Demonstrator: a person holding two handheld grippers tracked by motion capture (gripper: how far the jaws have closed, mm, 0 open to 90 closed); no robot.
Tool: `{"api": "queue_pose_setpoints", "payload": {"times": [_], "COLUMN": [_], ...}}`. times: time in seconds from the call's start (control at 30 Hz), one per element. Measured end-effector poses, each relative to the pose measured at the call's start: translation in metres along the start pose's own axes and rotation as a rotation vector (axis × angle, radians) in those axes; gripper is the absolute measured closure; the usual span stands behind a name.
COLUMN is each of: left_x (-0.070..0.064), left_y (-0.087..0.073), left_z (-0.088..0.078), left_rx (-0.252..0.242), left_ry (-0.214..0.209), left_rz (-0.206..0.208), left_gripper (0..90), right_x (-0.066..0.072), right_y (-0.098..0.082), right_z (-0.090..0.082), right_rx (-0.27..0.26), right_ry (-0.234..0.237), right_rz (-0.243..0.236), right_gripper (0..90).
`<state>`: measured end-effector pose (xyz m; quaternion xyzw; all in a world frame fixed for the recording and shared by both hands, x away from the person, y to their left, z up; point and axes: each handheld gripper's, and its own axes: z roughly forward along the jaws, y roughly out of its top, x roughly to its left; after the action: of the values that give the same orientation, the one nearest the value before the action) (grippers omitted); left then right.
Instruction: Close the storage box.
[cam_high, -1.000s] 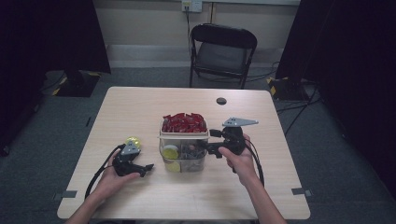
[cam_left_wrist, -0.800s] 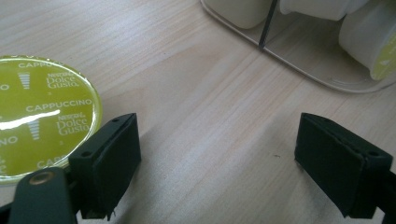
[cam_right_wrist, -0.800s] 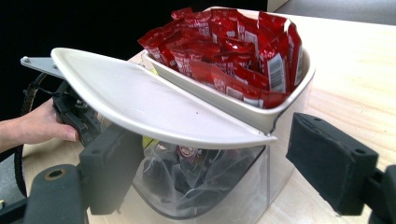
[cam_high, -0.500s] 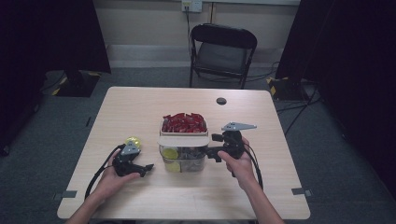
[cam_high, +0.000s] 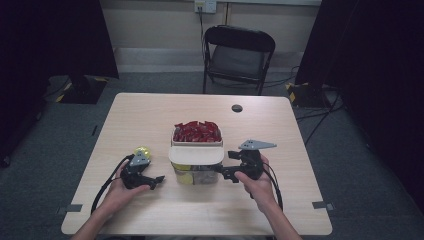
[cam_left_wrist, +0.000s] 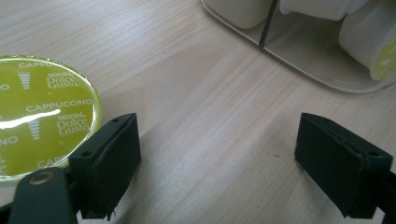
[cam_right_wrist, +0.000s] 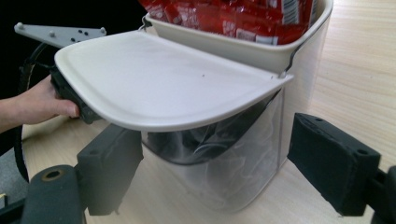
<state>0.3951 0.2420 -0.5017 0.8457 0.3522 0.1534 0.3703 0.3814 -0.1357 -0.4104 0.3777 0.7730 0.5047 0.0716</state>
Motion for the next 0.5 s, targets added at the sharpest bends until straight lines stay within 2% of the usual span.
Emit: {"api": "queue_pose_setpoints", "payload": {"times": [0.2, 0.5], "left_x": [0.000, 0.000], "left_y": [0.000, 0.000], "left_z": [0.000, 0.000], "left_rx": [0.000, 0.000], "left_ry": [0.000, 0.000], "left_rz": [0.000, 0.000], "left_gripper": [13.8, 13.9], "right_x": [0.005, 0.000], "right_y": [-0.011, -0.020], "right_z": [-0.002, 0.006], "right_rx": [0.016, 0.039], "right_ry": [-0.007, -0.030], "right_rz": [-0.016, -0.006], "right_gripper": [18.0, 18.7]}}
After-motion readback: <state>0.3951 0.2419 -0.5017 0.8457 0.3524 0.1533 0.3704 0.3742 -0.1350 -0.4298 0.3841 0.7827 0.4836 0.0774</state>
